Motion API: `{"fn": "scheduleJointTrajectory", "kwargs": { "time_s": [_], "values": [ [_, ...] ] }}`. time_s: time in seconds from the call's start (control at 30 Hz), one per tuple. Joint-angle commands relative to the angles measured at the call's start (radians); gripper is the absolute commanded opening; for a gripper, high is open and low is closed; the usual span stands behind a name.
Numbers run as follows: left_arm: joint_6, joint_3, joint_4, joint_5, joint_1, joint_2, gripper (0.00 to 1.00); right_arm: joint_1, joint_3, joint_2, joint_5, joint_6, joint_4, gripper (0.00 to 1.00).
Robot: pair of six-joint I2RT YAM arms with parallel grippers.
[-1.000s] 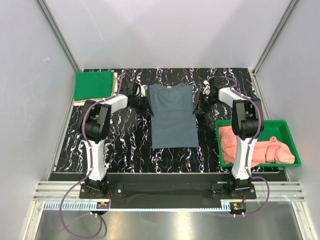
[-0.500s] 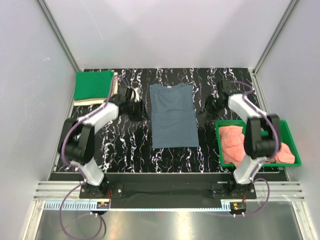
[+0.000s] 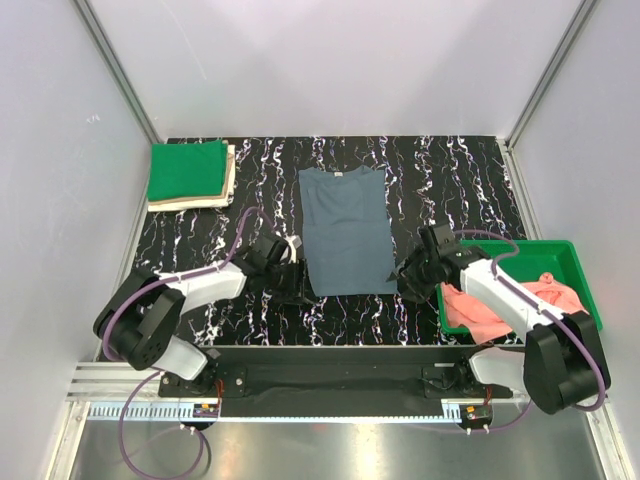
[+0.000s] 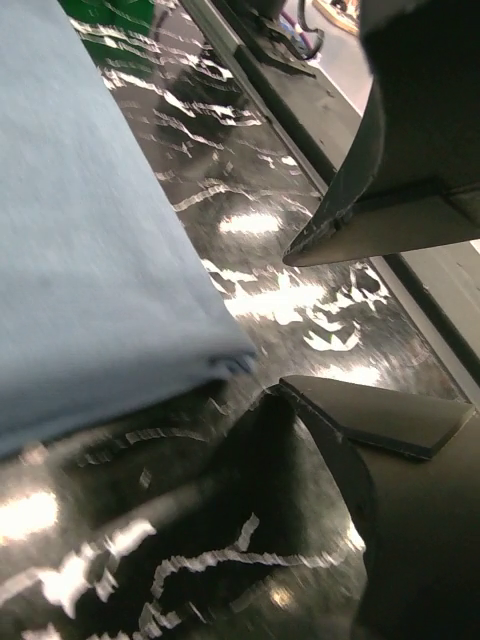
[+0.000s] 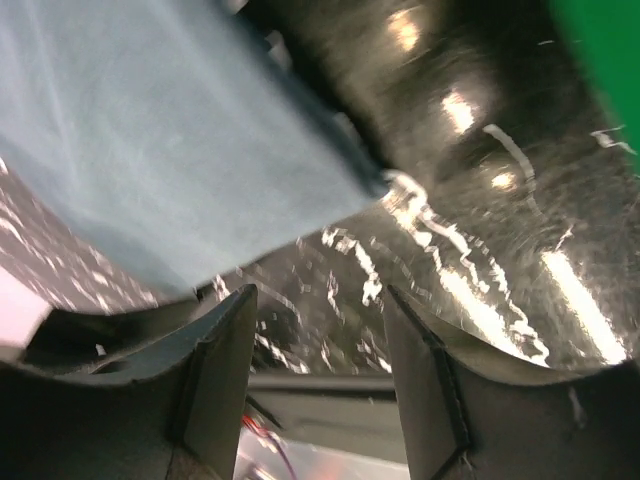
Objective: Fold and stack the t-shirts
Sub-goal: Fold the tshirt
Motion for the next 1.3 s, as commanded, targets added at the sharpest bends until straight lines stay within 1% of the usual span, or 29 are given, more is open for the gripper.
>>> {"fn": "scheduleJointTrajectory", "kwargs": {
  "time_s": [0.0, 0.07, 0.13, 0.23, 0.47, 0.63, 0.77, 0.8, 0.9, 1.0, 1.03, 1.07, 1.13, 1.27],
  "values": [
    [-0.037, -0.028, 0.105, -0.077, -0.015, 0.011, 0.54, 0.012, -0.063, -0.037, 0.097, 0.154, 0.107, 0.61],
    [-0.047, -0.035, 0.122, -0.086, -0.013, 0.013, 0.54, 0.014, -0.079, -0.04, 0.111, 0.163, 0.112, 0.61],
    [-0.047, -0.039, 0.121, -0.092, -0.013, 0.01, 0.49, 0.014, -0.093, -0.047, 0.124, 0.175, 0.112, 0.6],
    [-0.047, -0.046, 0.105, -0.12, -0.013, -0.003, 0.47, 0.023, -0.113, -0.054, 0.143, 0.192, 0.118, 0.59],
    [-0.052, -0.045, 0.095, -0.169, -0.015, -0.004, 0.48, 0.025, -0.2, -0.059, 0.142, 0.223, 0.202, 0.58],
    [-0.06, -0.042, 0.096, -0.181, -0.015, 0.011, 0.46, 0.029, -0.203, -0.039, 0.142, 0.226, 0.219, 0.56],
    [-0.072, -0.052, 0.128, -0.164, -0.015, 0.025, 0.39, 0.032, -0.215, -0.037, 0.148, 0.248, 0.236, 0.54],
    [-0.072, -0.052, 0.131, -0.164, -0.016, 0.029, 0.35, 0.032, -0.214, -0.037, 0.151, 0.246, 0.238, 0.54],
    [-0.067, -0.051, 0.128, -0.169, -0.018, 0.031, 0.31, 0.037, -0.202, -0.047, 0.157, 0.232, 0.235, 0.52],
    [-0.06, -0.045, 0.116, -0.181, -0.018, 0.034, 0.19, 0.057, -0.174, -0.05, 0.194, 0.214, 0.213, 0.51],
    [-0.052, -0.042, 0.112, -0.186, -0.019, 0.036, 0.11, 0.061, -0.166, -0.048, 0.2, 0.211, 0.204, 0.51],
    [-0.049, -0.04, 0.102, -0.19, -0.018, 0.037, 0.06, 0.077, -0.15, -0.044, 0.217, 0.212, 0.193, 0.51],
    [-0.037, -0.043, 0.089, -0.195, -0.018, 0.031, 0.0, 0.095, -0.139, -0.028, 0.226, 0.234, 0.144, 0.52],
    [-0.032, -0.077, 0.063, -0.219, -0.018, -0.02, 0.0, 0.175, -0.169, -0.025, 0.268, 0.339, 0.131, 0.53]
  ]
}}
